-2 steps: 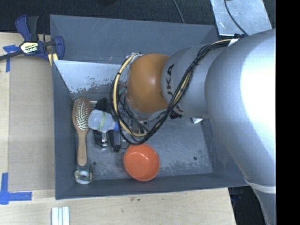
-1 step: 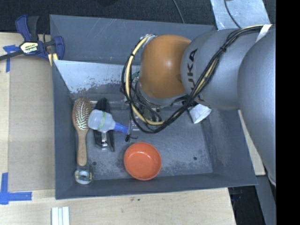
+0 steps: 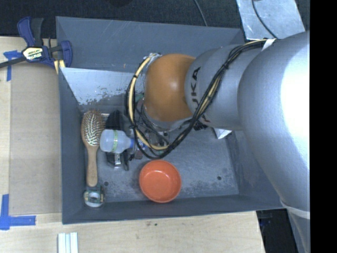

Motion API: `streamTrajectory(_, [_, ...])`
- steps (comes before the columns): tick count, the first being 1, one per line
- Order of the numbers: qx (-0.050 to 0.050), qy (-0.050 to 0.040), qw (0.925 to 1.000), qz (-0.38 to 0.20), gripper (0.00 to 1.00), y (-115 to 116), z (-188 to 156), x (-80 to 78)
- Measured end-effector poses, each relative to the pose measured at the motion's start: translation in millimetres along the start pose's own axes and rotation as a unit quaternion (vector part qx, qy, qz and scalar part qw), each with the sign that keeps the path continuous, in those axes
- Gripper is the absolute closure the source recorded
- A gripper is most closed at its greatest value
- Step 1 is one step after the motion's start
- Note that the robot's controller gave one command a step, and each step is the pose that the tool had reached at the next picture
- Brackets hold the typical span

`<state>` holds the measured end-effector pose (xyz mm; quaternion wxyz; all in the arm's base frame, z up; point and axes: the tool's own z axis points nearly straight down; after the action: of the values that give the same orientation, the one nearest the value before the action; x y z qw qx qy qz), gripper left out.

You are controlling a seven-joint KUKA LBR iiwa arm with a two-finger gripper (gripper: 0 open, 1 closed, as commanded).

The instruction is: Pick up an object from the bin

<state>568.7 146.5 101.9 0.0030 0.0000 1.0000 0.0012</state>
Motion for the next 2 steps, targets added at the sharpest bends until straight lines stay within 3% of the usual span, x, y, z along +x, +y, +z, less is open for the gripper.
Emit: streamTrajectory(2, [0.0,-0.0005,1.0,0.002,1.0,1.8,-1.9,-1.0])
